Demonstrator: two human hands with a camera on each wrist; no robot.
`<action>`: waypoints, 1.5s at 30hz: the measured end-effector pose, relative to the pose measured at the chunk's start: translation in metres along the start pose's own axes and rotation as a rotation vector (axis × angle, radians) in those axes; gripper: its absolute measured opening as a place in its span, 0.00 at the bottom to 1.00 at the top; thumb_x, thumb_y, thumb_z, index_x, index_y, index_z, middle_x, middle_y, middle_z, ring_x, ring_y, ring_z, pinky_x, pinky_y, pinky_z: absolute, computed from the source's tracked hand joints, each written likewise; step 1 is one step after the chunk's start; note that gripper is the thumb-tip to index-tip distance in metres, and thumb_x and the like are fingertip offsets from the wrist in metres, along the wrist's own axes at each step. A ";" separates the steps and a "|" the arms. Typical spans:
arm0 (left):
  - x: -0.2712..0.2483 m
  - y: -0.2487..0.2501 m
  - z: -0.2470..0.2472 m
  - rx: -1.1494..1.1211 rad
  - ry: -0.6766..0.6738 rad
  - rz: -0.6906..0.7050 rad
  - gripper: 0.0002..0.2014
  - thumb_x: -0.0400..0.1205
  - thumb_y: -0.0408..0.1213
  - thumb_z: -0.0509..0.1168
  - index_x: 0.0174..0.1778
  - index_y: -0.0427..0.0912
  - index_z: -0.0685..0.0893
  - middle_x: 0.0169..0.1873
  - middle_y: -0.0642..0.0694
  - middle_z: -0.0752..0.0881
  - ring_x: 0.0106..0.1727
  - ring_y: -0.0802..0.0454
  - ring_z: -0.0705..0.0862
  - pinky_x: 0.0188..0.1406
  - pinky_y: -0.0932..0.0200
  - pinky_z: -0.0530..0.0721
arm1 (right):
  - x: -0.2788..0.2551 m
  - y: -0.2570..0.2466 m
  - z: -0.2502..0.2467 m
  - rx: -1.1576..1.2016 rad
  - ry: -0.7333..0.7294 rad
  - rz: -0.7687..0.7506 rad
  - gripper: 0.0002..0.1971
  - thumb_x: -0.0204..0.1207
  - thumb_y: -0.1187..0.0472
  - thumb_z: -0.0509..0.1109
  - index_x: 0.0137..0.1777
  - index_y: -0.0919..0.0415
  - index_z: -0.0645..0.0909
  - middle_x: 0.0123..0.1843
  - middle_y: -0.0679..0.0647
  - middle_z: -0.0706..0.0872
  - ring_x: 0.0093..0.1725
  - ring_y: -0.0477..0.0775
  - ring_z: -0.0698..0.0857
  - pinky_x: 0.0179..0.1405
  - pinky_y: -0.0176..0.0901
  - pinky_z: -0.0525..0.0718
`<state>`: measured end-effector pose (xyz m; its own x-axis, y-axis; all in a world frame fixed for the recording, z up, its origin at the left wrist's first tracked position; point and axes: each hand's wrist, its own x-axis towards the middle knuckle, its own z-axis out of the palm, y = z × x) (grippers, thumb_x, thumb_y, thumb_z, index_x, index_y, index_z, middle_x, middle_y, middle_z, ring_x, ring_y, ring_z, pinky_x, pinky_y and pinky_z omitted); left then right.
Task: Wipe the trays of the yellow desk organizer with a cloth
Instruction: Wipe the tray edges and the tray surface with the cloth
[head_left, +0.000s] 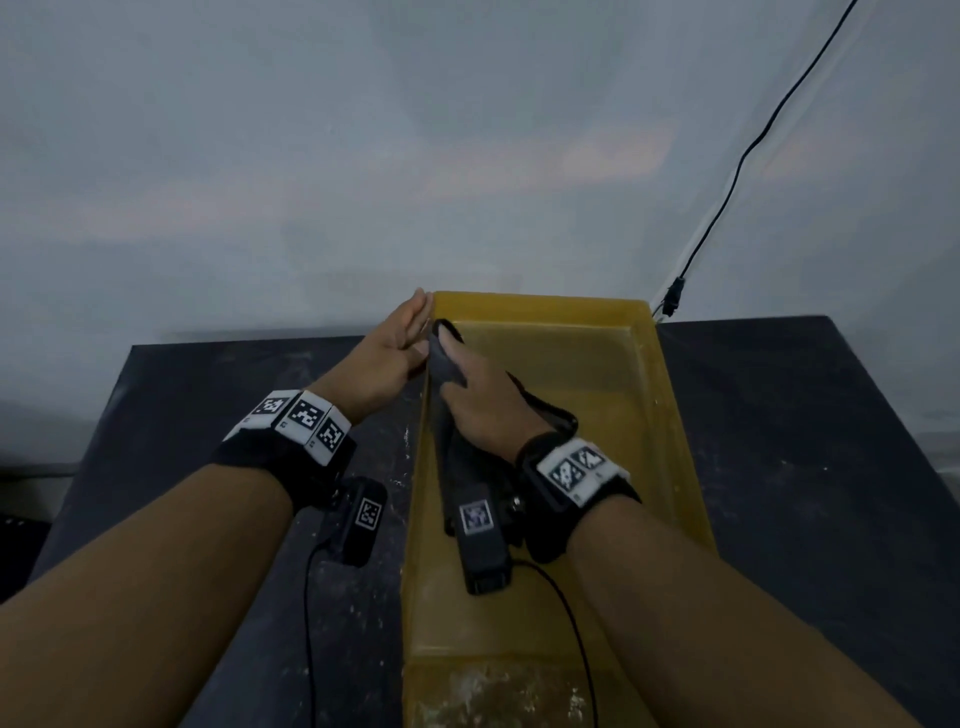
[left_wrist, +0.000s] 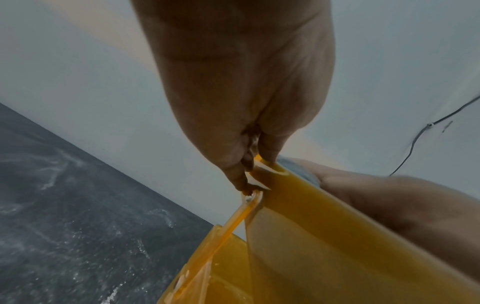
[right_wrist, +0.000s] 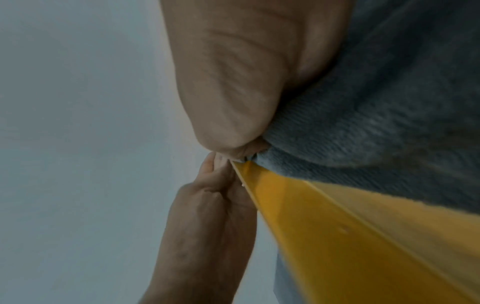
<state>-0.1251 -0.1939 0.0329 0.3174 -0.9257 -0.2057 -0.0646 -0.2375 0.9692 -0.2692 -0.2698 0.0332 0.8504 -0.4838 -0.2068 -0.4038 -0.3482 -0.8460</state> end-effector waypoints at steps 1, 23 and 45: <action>-0.001 0.000 0.000 -0.017 -0.001 0.001 0.34 0.88 0.20 0.50 0.87 0.44 0.44 0.86 0.54 0.53 0.81 0.66 0.56 0.80 0.64 0.62 | -0.010 0.002 0.004 0.006 -0.002 -0.010 0.33 0.86 0.66 0.58 0.90 0.56 0.52 0.89 0.52 0.59 0.86 0.52 0.63 0.77 0.33 0.63; -0.110 -0.023 0.032 -0.211 -0.029 -0.061 0.24 0.91 0.32 0.53 0.84 0.46 0.63 0.75 0.51 0.79 0.75 0.50 0.77 0.72 0.49 0.77 | -0.119 0.013 0.049 -0.021 -0.049 -0.074 0.32 0.82 0.70 0.61 0.86 0.58 0.63 0.85 0.48 0.69 0.77 0.36 0.66 0.66 0.12 0.57; -0.124 -0.022 0.044 -0.158 0.055 -0.033 0.23 0.91 0.32 0.54 0.83 0.48 0.66 0.74 0.50 0.79 0.71 0.50 0.81 0.68 0.49 0.82 | -0.165 0.007 0.064 -0.145 0.008 -0.116 0.27 0.81 0.70 0.61 0.81 0.61 0.74 0.80 0.54 0.78 0.80 0.51 0.74 0.78 0.33 0.65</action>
<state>-0.2045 -0.0863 0.0310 0.3683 -0.8996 -0.2347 0.0953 -0.2146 0.9720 -0.3903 -0.1411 0.0298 0.8915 -0.4401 -0.1075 -0.3481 -0.5136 -0.7843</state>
